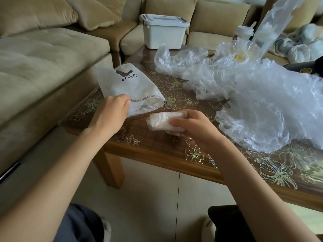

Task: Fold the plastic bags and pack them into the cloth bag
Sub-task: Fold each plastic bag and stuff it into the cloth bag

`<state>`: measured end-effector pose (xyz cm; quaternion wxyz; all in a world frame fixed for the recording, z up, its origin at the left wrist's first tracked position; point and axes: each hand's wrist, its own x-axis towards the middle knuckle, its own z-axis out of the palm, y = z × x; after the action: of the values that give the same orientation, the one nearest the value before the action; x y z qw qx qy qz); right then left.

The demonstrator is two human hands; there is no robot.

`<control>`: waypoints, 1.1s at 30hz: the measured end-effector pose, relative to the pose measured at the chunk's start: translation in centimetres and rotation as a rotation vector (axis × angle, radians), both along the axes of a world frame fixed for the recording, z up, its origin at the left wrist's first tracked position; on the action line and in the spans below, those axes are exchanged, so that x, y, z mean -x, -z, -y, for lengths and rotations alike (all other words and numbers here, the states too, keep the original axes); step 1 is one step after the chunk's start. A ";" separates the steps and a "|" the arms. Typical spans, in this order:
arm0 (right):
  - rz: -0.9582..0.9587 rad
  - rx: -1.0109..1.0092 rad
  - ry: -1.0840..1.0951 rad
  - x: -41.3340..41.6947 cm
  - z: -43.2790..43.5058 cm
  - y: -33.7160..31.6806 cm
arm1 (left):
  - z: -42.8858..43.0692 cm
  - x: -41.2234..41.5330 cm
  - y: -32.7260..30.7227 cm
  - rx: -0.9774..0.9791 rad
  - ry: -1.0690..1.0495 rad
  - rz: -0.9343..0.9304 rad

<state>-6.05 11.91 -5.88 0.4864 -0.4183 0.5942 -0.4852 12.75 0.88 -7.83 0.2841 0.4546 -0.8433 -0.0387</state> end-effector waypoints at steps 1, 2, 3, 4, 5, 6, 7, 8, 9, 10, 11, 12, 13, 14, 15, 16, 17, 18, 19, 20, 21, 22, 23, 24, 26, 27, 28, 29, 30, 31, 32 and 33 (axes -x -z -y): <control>0.012 -0.004 0.002 -0.2 0.2 0.0 | 0.0 -0.1 -0.2 0.082 -0.004 0.013; 0.013 -0.007 0.001 -0.3 0.4 -0.1 | -0.1 -0.2 -0.4 0.142 -0.002 0.018; 0.011 -0.011 -0.001 -0.4 0.6 0.0 | -0.2 -0.2 -0.7 0.175 -0.002 0.010; 0.011 -0.014 -0.007 -0.6 0.9 0.1 | -0.3 -0.3 -0.8 0.198 -0.002 -0.008; 0.016 -0.015 -0.015 -0.8 1.1 0.1 | -0.6 -0.4 -0.9 0.213 -0.007 -0.026; 0.038 -0.013 -0.028 -1.0 1.2 0.1 | -0.9 -0.4 -1.0 0.219 -0.015 -0.038; 0.086 -0.013 -0.041 -1.2 1.4 0.1 | -1.3 -0.5 -1.0 0.224 -0.020 -0.047; 0.151 -0.017 -0.057 -1.5 1.6 0.0 | -1.9 -0.4 -1.0 0.220 -0.020 -0.058; 0.225 -0.023 -0.065 -2.0 1.8 0.0 | -2.4 -0.2 -1.0 0.214 -0.017 -0.073; 0.298 -0.024 -0.064 -2.5 2.0 0.0 | -3.0 0.0 -0.9 0.212 -0.004 -0.097; 0.355 -0.023 -0.053 -3.2 2.2 0.2 | -3.6 0.2 -0.9 0.223 0.007 -0.132; 0.372 -0.019 -0.038 -3.8 2.4 0.4 | -4.0 0.3 -1.0 0.236 0.015 -0.172; 0.316 -0.013 -0.015 -4.4 2.6 0.7 | -4.5 0.4 -1.0 0.252 0.018 -0.213; 0.175 -0.009 0.012 -4.9 2.8 1.1 | -4.7 0.5 -1.1 0.268 0.019 -0.248; -0.029 -0.013 0.047 -5.1 3.0 1.5 | -4.9 0.4 -1.1 0.277 0.013 -0.271; -0.252 -0.019 0.077 -5.3 3.1 1.9 | -5.0 0.3 -1.2 0.281 -0.001 -0.282; -0.446 -0.018 0.102 -5.4 3.3 2.2 | -4.9 0.0 -1.2 0.283 -0.022 -0.292; -0.568 -0.017 0.120 -5.5 3.3 2.3 | -4.8 -0.2 -1.2 0.282 -0.044 -0.303; -0.607 -0.018 0.128 -5.6 3.4 2.4 | -4.7 -0.3 -1.2 0.281 -0.058 -0.312; -0.578 -0.018 0.129 -5.7 3.4 2.2 | -4.6 -0.4 -1.1 0.272 -0.053 -0.319; -0.448 -0.020 0.133 -5.9 3.5 2.1 | -4.6 -0.5 -1.0 0.247 -0.025 -0.319; -0.234 -0.020 0.144 -6.0 3.6 1.9 | -4.5 -0.4 -0.8 0.208 0.016 -0.307; 0.016 -0.016 0.163 -6.3 3.8 1.7 | -4.6 -0.3 -0.6 0.160 0.064 -0.280; 0.230 -0.011 0.201 -6.7 4.0 1.6 | -4.8 -0.2 -0.4 0.115 0.109 -0.246; 0.399 -0.023 0.307 -6.9 4.6 2.0 | -5.3 0.1 0.2 0.078 0.194 -0.173; 0.399 -0.052 0.354 -7.0 4.8 2.2 | -5.5 0.2 0.3 0.054 0.236 -0.118; 0.365 -0.089 0.386 -6.9 4.9 2.3 | -5.6 0.4 0.5 0.009 0.263 -0.045; 0.310 -0.124 0.396 -6.6 4.9 2.2 | -5.7 0.5 0.8 -0.043 0.267 0.037; 0.253 -0.150 0.379 -6.4 4.9 2.1 | -5.7 0.5 1.1 -0.083 0.257 0.110; 0.217 -0.159 0.337 -6.2 4.9 1.8 | -5.7 0.6 1.4 -0.096 0.244 0.161; 0.203 -0.159 0.284 -6.0 4.8 1.6 | -5.8 0.6 1.6 -0.114 0.236 0.186; 0.219 -0.159 0.245 -5.7 4.6 1.3 | -5.9 0.8 1.7 -0.150 0.217 0.205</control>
<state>-0.31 7.29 -7.16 0.5169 -0.2476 0.6205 -0.5352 11.97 6.74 -9.56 0.1560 0.3823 -0.9068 -0.0854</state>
